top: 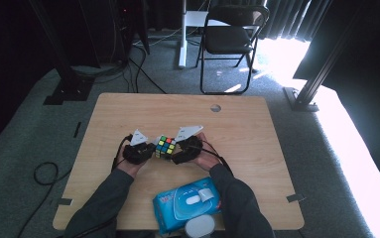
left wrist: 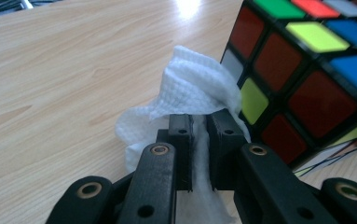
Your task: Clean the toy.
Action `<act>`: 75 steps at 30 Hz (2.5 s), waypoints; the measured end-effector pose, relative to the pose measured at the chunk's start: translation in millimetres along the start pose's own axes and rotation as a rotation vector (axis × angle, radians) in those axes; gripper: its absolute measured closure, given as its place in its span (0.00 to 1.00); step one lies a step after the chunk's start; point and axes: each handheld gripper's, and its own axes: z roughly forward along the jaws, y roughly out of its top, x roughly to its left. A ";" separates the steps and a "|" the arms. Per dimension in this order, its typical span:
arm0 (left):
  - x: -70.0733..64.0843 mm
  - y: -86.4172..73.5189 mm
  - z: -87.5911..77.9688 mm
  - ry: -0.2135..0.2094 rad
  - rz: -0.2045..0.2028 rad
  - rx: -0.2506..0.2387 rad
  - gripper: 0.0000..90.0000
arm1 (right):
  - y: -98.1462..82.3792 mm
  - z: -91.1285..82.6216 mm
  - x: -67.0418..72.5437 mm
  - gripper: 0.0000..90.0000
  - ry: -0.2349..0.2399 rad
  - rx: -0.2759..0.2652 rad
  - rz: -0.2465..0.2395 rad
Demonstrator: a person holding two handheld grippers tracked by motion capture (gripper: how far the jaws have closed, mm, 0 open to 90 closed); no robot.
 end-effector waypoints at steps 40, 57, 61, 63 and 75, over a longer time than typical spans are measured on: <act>-6.5 -14.6 -10.4 -0.038 0.017 0.011 0.91 | -6.3 -2.1 -9.5 0.38 -0.061 -0.004 0.069; -20.5 -5.1 -19.2 -0.059 0.057 -0.029 0.91 | -7.4 0.4 -10.5 0.38 -0.110 0.019 0.079; -21.8 -3.5 -20.5 -0.063 0.066 -0.036 0.91 | -7.3 1.8 -9.9 0.38 -0.109 0.022 0.079; -22.8 -2.7 -21.3 -0.066 0.068 -0.040 0.91 | -7.6 2.6 -9.7 0.38 -0.108 0.026 0.079; -29.1 5.2 -28.1 -0.080 0.085 -0.079 0.91 | -9.0 4.8 -9.3 0.38 -0.102 0.037 0.084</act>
